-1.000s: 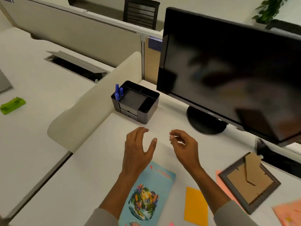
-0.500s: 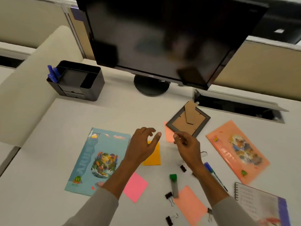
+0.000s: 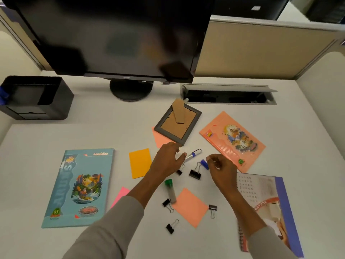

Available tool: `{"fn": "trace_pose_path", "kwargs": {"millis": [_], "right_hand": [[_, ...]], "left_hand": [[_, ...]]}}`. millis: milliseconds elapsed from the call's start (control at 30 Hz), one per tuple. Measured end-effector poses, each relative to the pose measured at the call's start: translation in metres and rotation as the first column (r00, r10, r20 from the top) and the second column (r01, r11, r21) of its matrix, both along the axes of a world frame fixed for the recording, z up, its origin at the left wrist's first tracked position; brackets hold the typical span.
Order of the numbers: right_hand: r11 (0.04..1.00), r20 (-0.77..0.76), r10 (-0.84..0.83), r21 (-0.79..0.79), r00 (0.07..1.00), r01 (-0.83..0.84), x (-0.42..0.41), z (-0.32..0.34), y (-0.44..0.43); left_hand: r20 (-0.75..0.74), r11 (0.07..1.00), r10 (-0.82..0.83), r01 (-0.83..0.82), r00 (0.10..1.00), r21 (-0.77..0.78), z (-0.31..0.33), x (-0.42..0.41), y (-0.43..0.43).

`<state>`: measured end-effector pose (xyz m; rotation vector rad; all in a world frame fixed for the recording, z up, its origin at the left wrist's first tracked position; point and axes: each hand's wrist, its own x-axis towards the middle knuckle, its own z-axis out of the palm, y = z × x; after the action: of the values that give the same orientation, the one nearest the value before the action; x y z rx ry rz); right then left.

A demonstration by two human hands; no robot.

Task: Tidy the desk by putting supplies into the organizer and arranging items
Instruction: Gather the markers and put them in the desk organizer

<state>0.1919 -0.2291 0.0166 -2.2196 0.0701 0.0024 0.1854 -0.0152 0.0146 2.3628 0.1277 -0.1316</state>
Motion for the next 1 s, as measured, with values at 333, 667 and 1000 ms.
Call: {"fn": "trace_pose_path", "kwargs": {"millis": [333, 667, 1000], "right_hand": [[0.982, -0.106, 0.055, -0.173, 0.993, -0.073, -0.012, -0.023, -0.025], [0.926, -0.132, 0.121, -0.343, 0.984, -0.160, -0.009, -0.028, -0.020], [0.912, -0.120, 0.142, -0.371, 0.983, -0.177, -0.003, -0.025, -0.012]], "left_hand": [[-0.118, 0.982, -0.075, 0.094, 0.990, 0.162, -0.013, 0.016, -0.038], [-0.088, 0.934, -0.036, 0.065, 0.995, 0.352, -0.022, 0.017, -0.048], [-0.025, 0.980, -0.013, 0.017, 1.000, 0.198, -0.013, 0.013, -0.038]]}}
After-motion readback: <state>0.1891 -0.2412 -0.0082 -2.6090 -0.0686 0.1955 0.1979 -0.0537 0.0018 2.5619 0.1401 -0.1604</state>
